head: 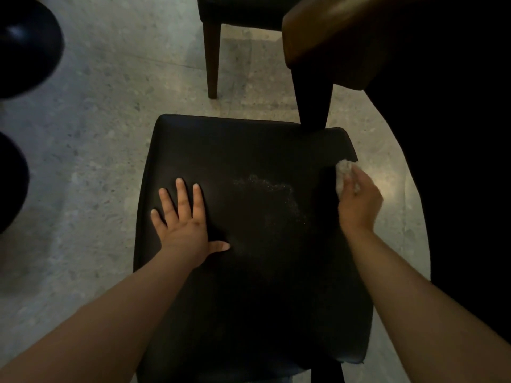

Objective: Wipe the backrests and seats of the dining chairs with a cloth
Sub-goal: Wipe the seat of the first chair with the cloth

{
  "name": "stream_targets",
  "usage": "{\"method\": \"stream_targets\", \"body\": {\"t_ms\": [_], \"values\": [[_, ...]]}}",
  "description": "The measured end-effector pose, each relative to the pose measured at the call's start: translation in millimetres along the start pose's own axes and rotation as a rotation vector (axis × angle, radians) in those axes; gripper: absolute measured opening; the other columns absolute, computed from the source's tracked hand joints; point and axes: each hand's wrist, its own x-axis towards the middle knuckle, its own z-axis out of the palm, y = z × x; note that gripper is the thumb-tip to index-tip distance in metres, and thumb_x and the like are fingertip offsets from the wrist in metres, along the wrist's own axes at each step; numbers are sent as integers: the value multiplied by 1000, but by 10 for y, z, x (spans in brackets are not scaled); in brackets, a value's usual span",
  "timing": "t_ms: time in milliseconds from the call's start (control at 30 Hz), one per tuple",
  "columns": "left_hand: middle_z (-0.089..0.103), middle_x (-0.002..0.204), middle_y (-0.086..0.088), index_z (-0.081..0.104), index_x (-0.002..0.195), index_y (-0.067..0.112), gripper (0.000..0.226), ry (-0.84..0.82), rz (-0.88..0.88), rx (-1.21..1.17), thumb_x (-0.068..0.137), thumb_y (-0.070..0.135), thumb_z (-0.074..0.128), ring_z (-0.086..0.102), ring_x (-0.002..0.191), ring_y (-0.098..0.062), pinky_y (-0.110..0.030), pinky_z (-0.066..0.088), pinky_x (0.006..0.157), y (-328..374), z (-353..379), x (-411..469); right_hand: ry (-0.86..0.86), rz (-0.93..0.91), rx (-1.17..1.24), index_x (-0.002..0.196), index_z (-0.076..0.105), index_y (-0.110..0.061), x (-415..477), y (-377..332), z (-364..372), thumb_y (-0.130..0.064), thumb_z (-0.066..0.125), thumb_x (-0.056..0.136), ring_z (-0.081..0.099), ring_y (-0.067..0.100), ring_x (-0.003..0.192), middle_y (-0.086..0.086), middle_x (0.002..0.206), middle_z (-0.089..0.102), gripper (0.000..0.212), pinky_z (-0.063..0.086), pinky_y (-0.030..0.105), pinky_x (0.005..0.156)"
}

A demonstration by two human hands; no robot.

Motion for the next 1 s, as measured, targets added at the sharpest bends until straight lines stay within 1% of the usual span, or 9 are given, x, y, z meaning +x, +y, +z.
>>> {"method": "stream_targets", "body": {"t_ms": [200,300,367,433,533,633,733,867,1000], "values": [[-52,142,-11,-42,138,22,142,1,16,-4,64,77,66,-39,134,-42,-61,-8,112,5,0,-9,-240,-101,109,131,52,-29,-669,-196,312,-20,52,97,45,3,129,-6,138,54,36,41,32,108],[-52,142,-10,-41,139,22,142,6,24,-11,64,76,66,-39,134,-41,-61,-9,112,-4,6,-8,-325,-130,147,131,48,-34,-748,-252,292,-25,51,98,48,-6,120,-10,135,56,34,42,10,95],[-52,141,-10,-44,135,23,142,11,24,-11,63,76,67,-39,134,-41,-61,-9,112,-10,15,3,-277,-140,158,132,50,-31,-589,-315,242,-26,51,98,50,-9,113,-11,132,57,34,39,-2,83],[-53,141,-10,-46,133,23,142,22,24,-11,63,77,67,-39,134,-41,-61,-10,112,-18,22,9,-216,-154,174,133,54,-23,-358,-381,206,-23,51,99,49,-6,116,-7,134,56,34,36,-4,86],[-53,141,-9,-48,128,24,142,44,39,-14,63,77,66,-40,134,-41,-61,-10,112,-26,46,17,-193,-147,118,134,55,-17,-157,-445,246,-20,50,100,48,2,123,-1,137,56,35,33,2,94],[-52,141,-9,-45,134,23,142,54,49,-16,64,77,66,-40,134,-41,-61,-10,111,-38,62,14,-255,-92,77,134,54,-19,-298,-486,383,-20,50,99,49,10,128,-1,138,54,36,38,20,104],[-52,142,-9,-42,137,23,141,56,57,-19,64,75,67,-40,133,-41,-61,-11,111,-34,61,21,-366,-136,75,133,53,-25,-643,-510,459,-19,52,97,47,7,130,-5,139,53,36,42,32,108],[-48,146,-9,-36,142,24,139,95,93,-42,65,73,69,-38,135,-40,-61,-9,112,-63,63,-16,-504,-160,115,133,54,-28,-740,-515,368,-24,51,98,51,-2,119,-11,133,56,35,46,19,97],[-34,154,-4,-25,148,25,136,208,173,-86,63,74,69,-28,141,-36,-56,-4,114,-177,59,-88,-306,-158,157,134,53,-22,-357,-560,228,-22,51,99,52,-3,116,-13,130,54,35,41,6,91]]}}
